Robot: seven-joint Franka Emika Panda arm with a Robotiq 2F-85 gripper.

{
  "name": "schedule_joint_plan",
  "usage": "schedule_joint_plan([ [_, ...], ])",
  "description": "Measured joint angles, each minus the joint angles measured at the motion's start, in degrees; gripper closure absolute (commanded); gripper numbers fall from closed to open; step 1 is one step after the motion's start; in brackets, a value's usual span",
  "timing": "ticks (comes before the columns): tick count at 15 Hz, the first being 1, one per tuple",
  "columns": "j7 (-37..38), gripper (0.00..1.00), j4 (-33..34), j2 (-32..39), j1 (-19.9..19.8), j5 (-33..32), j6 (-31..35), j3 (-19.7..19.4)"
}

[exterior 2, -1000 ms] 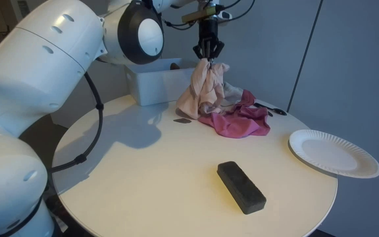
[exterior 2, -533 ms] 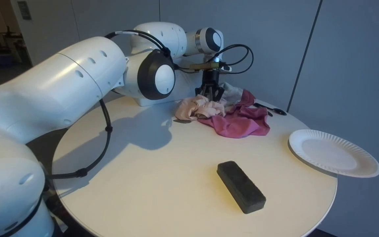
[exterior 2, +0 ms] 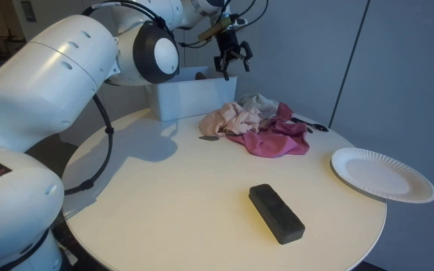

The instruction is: Remove the peach shirt and the moose toy from the basket

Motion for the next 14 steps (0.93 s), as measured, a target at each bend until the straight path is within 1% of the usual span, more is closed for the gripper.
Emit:
schedule_joint_plan([
  [3,-1.53,0.00,0.86,-4.53,4.30,-4.72,1.13,-2.03],
  [5,-3.35,0.00,1.08,-7.19,7.35,-5.73,2.45,-2.16],
  [7,-4.46,0.00,1.13,-9.06,10.55,-5.34,3.59,-1.14],
  [9,-4.57,0.00,1.05,-9.56,12.97,-3.61,4.84,1.09],
  [11,-5.03,0.00,0.15,-9.04,13.97,-0.94,6.83,3.65],
  [14,-7.91,0.00,-2.88,-6.89,12.86,2.02,8.07,5.98],
])
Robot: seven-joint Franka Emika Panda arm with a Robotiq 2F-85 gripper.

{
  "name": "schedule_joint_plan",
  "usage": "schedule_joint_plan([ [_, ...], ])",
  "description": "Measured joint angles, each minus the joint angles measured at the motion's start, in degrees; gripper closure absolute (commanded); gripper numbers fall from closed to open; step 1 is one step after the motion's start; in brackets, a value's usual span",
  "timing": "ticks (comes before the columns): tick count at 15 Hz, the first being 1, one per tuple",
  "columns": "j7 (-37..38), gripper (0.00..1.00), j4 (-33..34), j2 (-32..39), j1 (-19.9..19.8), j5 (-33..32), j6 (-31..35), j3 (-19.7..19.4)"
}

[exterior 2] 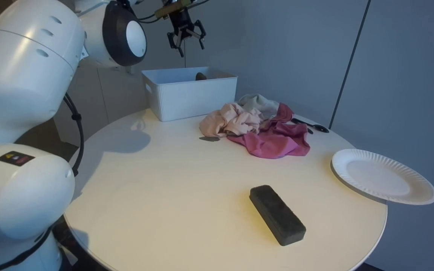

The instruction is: Remove the peach shirt and the moose toy from the basket

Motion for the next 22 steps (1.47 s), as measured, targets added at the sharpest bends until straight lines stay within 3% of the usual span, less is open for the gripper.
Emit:
schedule_joint_plan([
  [5,-7.30,0.00,-2.26,5.97,-5.61,0.36,-3.29,0.39],
  [11,-23.33,0.00,-1.02,9.35,-11.22,0.56,-7.71,1.72],
  [17,-25.80,0.00,-0.87,7.74,-6.67,-9.54,-1.70,-3.75],
  [22,-30.81,0.00,-0.99,4.32,-6.44,-6.24,5.87,-1.85],
])
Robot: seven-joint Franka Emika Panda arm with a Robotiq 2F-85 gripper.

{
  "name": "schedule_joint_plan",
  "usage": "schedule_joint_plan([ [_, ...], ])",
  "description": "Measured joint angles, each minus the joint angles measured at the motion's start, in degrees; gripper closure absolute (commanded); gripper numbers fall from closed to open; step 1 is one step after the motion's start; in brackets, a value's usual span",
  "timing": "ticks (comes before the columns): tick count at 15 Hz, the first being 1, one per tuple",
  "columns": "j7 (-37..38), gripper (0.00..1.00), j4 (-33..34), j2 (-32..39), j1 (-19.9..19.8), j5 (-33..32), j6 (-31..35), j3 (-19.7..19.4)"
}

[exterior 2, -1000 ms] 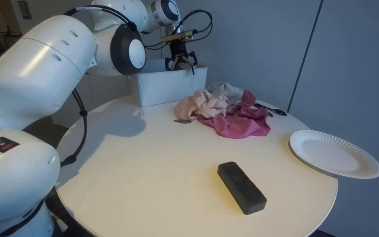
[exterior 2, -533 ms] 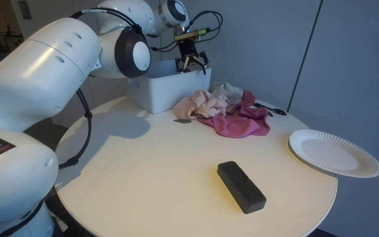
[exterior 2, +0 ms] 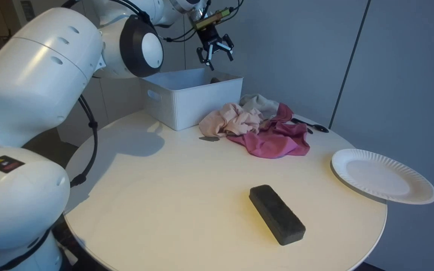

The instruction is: Remove the peach shirt and the moose toy from the basket

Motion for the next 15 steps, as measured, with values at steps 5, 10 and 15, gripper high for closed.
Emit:
schedule_joint_plan([
  [5,-8.96,0.00,-0.51,0.38,-3.27,6.76,-3.66,3.98],
  [10,-21.12,0.00,-0.50,2.29,-4.80,8.13,-12.41,5.08],
  [15,-28.05,0.40,-0.43,4.22,-5.13,8.33,-18.13,5.24],
])
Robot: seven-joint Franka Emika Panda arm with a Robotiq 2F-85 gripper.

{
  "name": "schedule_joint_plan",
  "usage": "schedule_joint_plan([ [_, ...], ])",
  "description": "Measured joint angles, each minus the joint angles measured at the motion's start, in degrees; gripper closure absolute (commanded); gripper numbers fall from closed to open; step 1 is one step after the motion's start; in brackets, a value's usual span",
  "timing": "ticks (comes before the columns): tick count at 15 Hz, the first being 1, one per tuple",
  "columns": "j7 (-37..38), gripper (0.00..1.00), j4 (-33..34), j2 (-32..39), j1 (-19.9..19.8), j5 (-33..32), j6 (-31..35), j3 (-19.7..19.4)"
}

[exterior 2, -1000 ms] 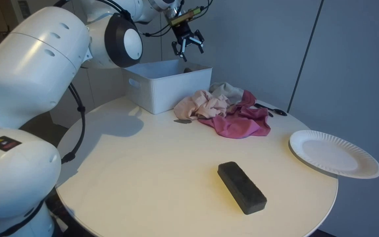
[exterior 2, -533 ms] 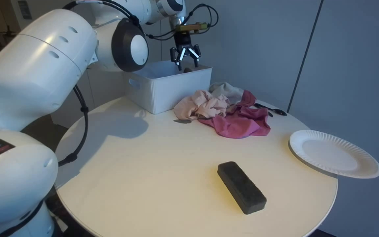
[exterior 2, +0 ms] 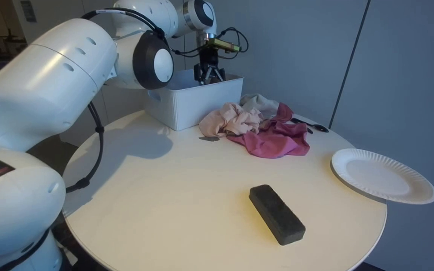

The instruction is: Remove the peach shirt and the moose toy from the basket

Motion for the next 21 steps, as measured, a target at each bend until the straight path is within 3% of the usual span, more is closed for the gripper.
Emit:
schedule_joint_plan([
  [7,-2.15,0.93,0.06,0.83,0.01,0.16,-1.46,0.02],
  [10,-2.15,0.96,0.51,0.79,0.14,0.16,-1.38,0.02],
  [11,-2.13,0.91,0.57,0.55,0.25,0.16,-1.00,0.02],
  [15,-1.58,0.91,0.90,-1.78,1.03,0.16,3.87,0.02],
  [21,5.16,0.91,2.77,-8.87,1.46,0.21,10.41,-0.01],
])
